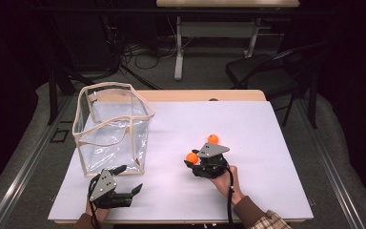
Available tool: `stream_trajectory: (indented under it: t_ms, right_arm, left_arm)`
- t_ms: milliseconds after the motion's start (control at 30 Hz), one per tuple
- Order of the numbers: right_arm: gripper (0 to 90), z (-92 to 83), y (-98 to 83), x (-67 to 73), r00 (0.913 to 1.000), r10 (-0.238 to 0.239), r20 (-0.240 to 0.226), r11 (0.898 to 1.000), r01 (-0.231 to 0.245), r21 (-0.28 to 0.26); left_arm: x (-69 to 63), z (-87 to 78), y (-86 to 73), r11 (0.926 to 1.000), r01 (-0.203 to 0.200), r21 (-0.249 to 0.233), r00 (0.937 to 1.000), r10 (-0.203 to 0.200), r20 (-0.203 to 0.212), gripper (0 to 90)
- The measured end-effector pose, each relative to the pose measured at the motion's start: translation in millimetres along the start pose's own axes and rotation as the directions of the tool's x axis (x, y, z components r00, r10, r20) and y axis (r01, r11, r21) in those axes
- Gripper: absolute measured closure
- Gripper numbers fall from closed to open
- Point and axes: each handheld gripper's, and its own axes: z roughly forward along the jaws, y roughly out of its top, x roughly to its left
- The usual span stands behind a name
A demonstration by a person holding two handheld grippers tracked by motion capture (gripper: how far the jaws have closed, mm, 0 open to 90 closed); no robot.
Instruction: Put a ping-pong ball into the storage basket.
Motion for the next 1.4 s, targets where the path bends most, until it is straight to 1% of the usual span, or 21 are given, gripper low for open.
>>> stream_trajectory:
  t_ms: [167,233,433,500,633,733,1000,1300,1400]
  right_arm:
    - [50.7,0.3,2.4,-3.1,1.0000,0.005,0.007,1.000,-0.005,-0.010]
    - [50.8,1.7,4.1,-5.2,0.9998,0.004,0.018,1.000,-0.004,-0.012]
    - [50.8,5.6,6.3,-8.1,0.9997,0.014,0.019,1.000,-0.013,-0.016]
    - [50.8,6.5,7.8,-8.7,0.9998,0.010,0.018,1.000,-0.009,-0.019]
    - [50.8,7.6,12.6,-10.4,0.9997,0.018,0.018,0.999,-0.017,-0.034]
    - [50.8,8.1,16.7,-11.6,0.9997,0.010,0.023,0.999,-0.009,-0.038]
    - [50.8,10.3,30.5,-16.1,0.9996,0.009,0.028,0.998,-0.007,-0.064]
    - [50.8,12.3,39.5,-17.9,0.9992,0.001,0.039,0.997,0.002,-0.074]
    - [50.8,13.9,41.0,-19.4,0.9992,0.007,0.040,0.997,-0.004,-0.081]
  left_arm:
    - [0.1,-0.1,0.1,1.0000,-0.001,-0.001,1.0000,0.001,-0.001,15.9]
    - [0.2,0.0,0.0,1.0000,0.000,0.000,1.0000,0.000,-0.001,15.9]
    - [0.1,-0.2,0.2,1.0000,-0.002,-0.002,1.0000,0.002,0.000,15.9]
    - [0.2,-0.1,0.1,1.0000,0.002,-0.002,1.0000,-0.002,-0.002,15.9]
    - [0.1,-0.1,0.1,1.0000,0.003,-0.002,1.0000,-0.003,-0.004,15.9]
    - [0.1,-0.3,0.1,1.0000,0.002,-0.003,1.0000,-0.002,-0.004,15.9]
    - [0.3,-0.3,0.0,1.0000,0.002,-0.003,1.0000,-0.002,-0.002,15.9]
    - [0.5,0.0,0.1,1.0000,0.003,-0.004,1.0000,-0.003,-0.002,15.9]
    - [0.3,0.0,0.2,1.0000,0.001,-0.003,1.0000,-0.001,-0.002,15.9]
